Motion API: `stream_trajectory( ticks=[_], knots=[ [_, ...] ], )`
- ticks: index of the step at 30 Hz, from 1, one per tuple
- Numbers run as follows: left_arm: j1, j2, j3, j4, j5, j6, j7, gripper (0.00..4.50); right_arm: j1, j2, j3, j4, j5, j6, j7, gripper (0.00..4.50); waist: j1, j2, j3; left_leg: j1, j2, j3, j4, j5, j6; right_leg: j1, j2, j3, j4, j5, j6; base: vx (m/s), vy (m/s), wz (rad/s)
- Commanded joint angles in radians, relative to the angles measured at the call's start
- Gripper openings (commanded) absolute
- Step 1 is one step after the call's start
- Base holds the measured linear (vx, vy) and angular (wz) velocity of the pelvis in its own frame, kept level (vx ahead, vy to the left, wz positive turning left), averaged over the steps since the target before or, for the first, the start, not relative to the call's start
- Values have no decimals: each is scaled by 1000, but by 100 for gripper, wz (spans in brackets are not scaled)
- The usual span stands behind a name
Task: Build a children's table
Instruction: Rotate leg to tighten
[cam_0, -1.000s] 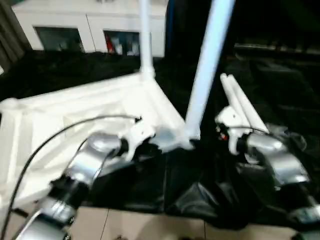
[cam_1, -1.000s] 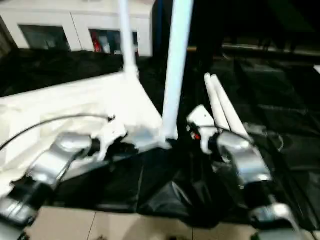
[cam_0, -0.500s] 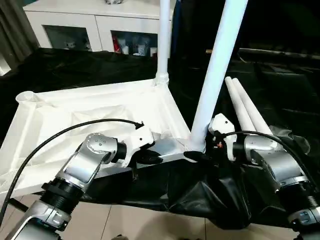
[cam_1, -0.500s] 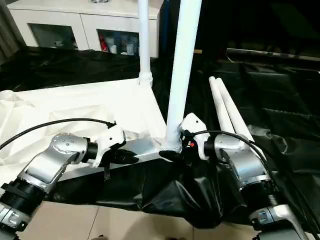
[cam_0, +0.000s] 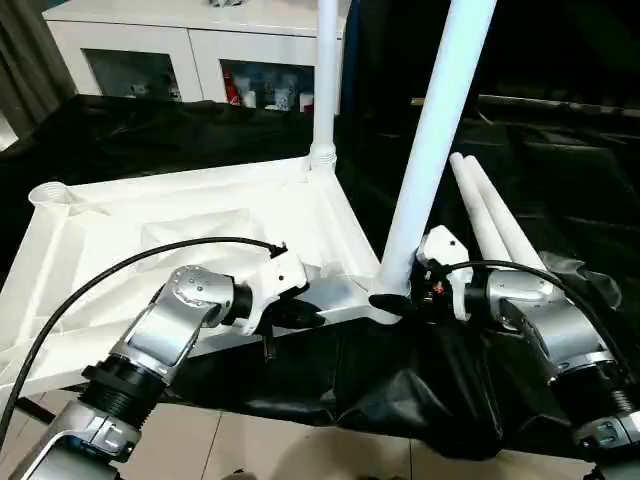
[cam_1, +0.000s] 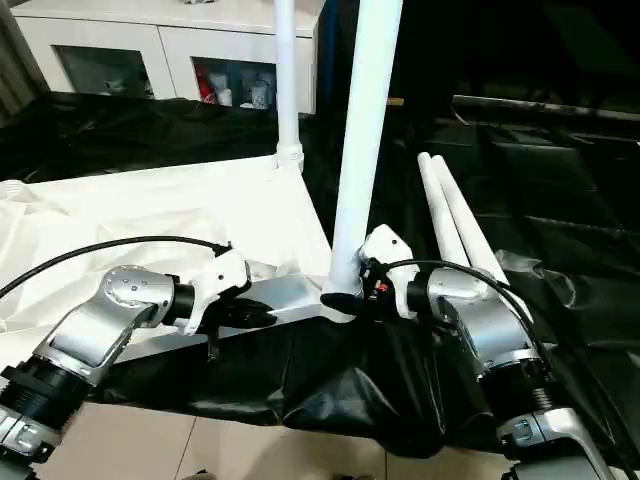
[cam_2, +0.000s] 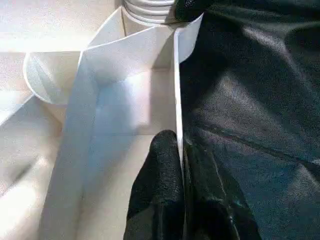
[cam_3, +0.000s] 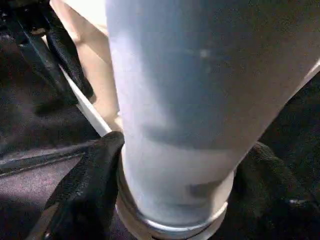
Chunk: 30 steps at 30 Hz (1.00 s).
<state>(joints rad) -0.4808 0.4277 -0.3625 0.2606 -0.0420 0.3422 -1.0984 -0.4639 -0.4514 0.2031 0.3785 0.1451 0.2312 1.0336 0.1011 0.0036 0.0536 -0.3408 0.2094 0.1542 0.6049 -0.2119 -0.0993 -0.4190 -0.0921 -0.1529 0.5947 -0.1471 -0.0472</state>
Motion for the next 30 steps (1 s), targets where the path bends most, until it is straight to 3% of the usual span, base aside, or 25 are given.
stream_trajectory(
  ticks=[1, 7, 10, 13, 15, 16, 17, 18, 19, 20, 23, 25, 27, 29, 30],
  knots=[
    [-24, -9, 0, -46, -18, -14, -17, 0, -4, 10, 11, 11, -13, -4, 2, 280, 1, -12, -74, -15, 12, 8, -65, -100, 74, 76, -56, 60, -78, -366, -75, 0, 0, 0],
    [-45, -56, 28, 15, -4, 18, 75, 0, -5, 86, -43, 104, -8, 4, -147, 277, -5, -10, -73, -14, 11, 9, -65, -108, 60, 73, -56, 58, -84, -382, -78, 0, 0, 0],
    [-85, -122, 58, 108, 15, 26, 195, 0, -10, 169, -94, 183, -2, 7, -302, 277, -8, -12, -74, -10, 8, 8, -65, -117, 46, 74, -57, 55, -89, -412, -65, 0, 0, 0],
    [-109, -158, 71, 160, 25, 27, 258, 0, -15, 211, -109, 218, -6, 4, -381, 277, -11, -12, -72, -9, 4, 9, -65, -136, 46, 73, -57, 53, -97, -449, -45, 0, 0, 0],
    [-175, -238, 101, 283, 46, 48, 417, 0, -49, 317, -149, 308, -30, -23, -620, 277, -18, -7, -65, -7, -1, 13, -64, -155, 41, 63, -53, 49, -110, -492, -28, 0, 0, 0],
    [-178, -241, 102, 288, 47, 49, 423, 0, -51, 320, -151, 312, -31, -24, -629, 277, -18, -6, -67, 0, -3, 9, -63, -175, 25, 65, -56, 40, -117, -537, -11, 0, 0, 0],
    [-212, -276, 124, 353, 54, 66, 513, 0, -75, 360, -163, 360, -49, -48, -736, 277, -16, -7, -70, 1, -3, 8, -62, -180, 26, 68, -59, 37, -120, -548, 3, 0, 0, 0],
    [-258, -317, 146, 447, 67, 65, 619, 0, -115, 422, -201, 437, -45, -73, -869, 277, -18, 2, -67, 12, -3, 10, -62, -190, 25, 57, -55, 35, -129, -557, 4, 0, 0, 0],
    [-258, -317, 146, 447, 67, 65, 619, 0, -115, 422, -201, 437, -45, -73, -869, 277, -20, 1, -67, 18, -5, 12, -61, -201, 27, 54, -55, 32, -135, -565, 5, 0, 0, 0],
    [-276, -334, 155, 487, 72, 61, 659, 0, -134, 449, -222, 471, -36, -80, -922, 277, -23, -1, -71, 17, -2, 9, -65, -211, 33, 62, -54, 29, -131, -535, -2, 0, 0, 0],
    [-310, -358, 144, 555, 90, 26, 696, 0, -186, 500, -245, 544, -29, -99, -1009, 277, -26, 4, -69, 18, 6, 3, -71, -259, 37, 62, -57, 25, -133, -524, -1, 0, 0, 0],
    [-319, -362, 138, 569, 96, 21, 695, 0, -201, 509, -245, 560, -37, -114, -1010, 277, -27, 4, -72, 11, 9, 0, -76, -260, 42, 72, -62, 27, -129, -496, -6, 0, 0, 0],
    [-322, -364, 139, 574, 98, 19, 696, 0, -208, 512, -250, 566, -40, -117, -1010, 277, -27, 1, -71, 9, 7, 2, -77, -255, 46, 72, -62, 32, -126, -481, -14, 0, 0, 0],
    [-338, -368, 144, 602, 96, 3, 688, 0, -235, 519, -264, 589, -44, -158, -982, 333, -24, -3, -72, 8, 3, 5, -75, -243, 52, 72, -65, 34, -127, -493, -15, 0, 0, 0],
    [-334, -363, 141, 594, 96, 0, 671, 0, -237, 516, -268, 580, -39, -169, -963, 333, -24, -3, -71, 10, 3, 6, -75, -243, 53, 70, -64, 34, -128, -497, -16, 0, 0, 0]
  ],
)
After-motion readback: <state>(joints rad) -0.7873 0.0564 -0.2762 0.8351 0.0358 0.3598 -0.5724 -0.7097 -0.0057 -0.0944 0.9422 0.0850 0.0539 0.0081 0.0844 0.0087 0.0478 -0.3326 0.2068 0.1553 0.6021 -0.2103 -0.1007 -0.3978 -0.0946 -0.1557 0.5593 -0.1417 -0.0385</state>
